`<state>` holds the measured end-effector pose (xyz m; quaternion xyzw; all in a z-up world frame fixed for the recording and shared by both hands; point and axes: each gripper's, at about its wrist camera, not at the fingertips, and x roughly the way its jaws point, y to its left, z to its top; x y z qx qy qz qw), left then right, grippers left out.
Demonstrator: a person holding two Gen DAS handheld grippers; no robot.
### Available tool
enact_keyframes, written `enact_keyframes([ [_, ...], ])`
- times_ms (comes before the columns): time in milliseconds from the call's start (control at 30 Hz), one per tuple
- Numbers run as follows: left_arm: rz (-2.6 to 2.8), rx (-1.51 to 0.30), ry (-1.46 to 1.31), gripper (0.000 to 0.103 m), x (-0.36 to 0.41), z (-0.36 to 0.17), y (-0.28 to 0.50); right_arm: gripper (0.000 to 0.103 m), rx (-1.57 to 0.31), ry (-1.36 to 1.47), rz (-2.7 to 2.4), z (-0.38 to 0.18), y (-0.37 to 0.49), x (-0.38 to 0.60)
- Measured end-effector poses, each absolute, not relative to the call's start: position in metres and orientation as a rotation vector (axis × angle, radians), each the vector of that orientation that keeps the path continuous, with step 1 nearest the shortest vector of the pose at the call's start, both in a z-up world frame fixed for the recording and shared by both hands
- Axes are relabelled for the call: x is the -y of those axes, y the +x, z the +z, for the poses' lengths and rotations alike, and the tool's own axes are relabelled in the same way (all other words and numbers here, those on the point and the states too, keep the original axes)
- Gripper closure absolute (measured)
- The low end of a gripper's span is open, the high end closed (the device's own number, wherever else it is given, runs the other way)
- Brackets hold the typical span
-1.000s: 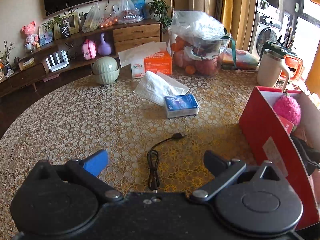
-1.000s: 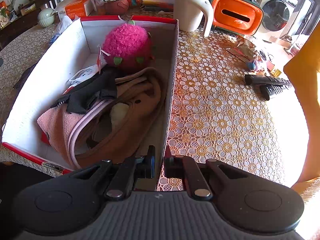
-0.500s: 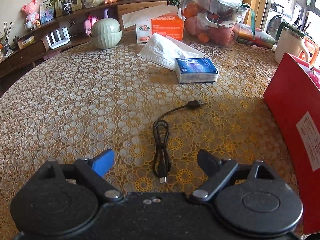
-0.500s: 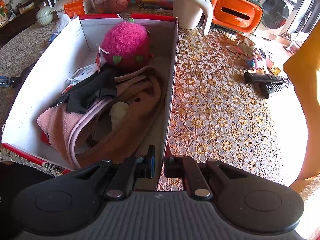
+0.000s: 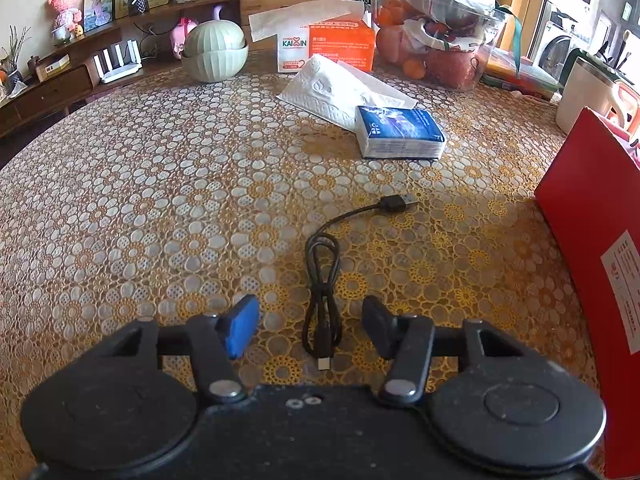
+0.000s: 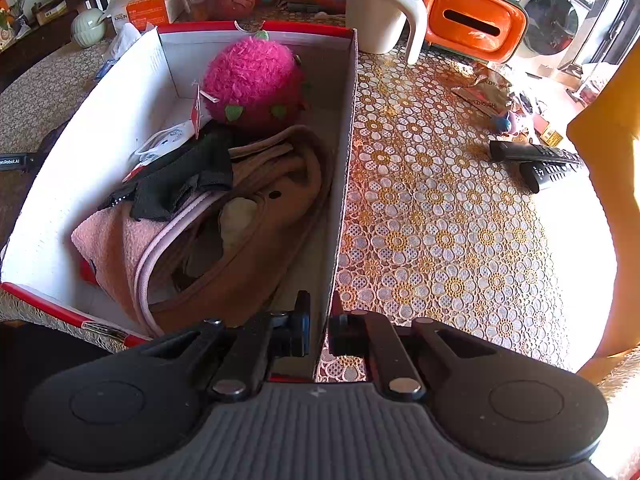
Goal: Organize objects
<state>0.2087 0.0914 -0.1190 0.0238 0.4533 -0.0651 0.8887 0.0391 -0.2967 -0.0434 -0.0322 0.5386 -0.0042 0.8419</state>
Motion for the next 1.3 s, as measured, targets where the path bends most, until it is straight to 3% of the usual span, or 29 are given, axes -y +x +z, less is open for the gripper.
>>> enact_keyframes([
  [33, -0.135, -0.942, 0.051, 0.054, -0.091, -0.118, 0.209, 0.096, -1.138, -0.068, -0.009, -0.043, 0.039, 0.297],
  [133, -0.138, -0.945, 0.063, 0.072, -0.090, -0.117, 0.208, 0.095, -1.136, -0.069, -0.010, -0.043, 0.039, 0.297],
  [200, -0.145, -0.947, 0.064, 0.089, -0.089, -0.115, 0.207, 0.095, -1.135, -0.070, -0.010, -0.044, 0.039, 0.297],
  [267, -0.147, -0.938, 0.076, 0.092, -0.087, -0.114, 0.206, 0.095, -1.132, -0.072, -0.011, -0.044, 0.039, 0.296],
  [600, -0.145, -0.863, 0.107, 0.095, -0.085, -0.082, 0.193, 0.096, -1.107, -0.081, -0.008, -0.043, 0.037, 0.296],
  [667, -0.147, -0.858, 0.117, 0.103, -0.084, -0.074, 0.190, 0.096, -1.103, -0.084, -0.007, -0.043, 0.037, 0.295],
  [1300, -0.290, -0.759, 0.193, 0.103, -0.049, 0.014, 0.144, 0.096, -1.066, -0.080, 0.013, -0.043, 0.032, 0.298],
])
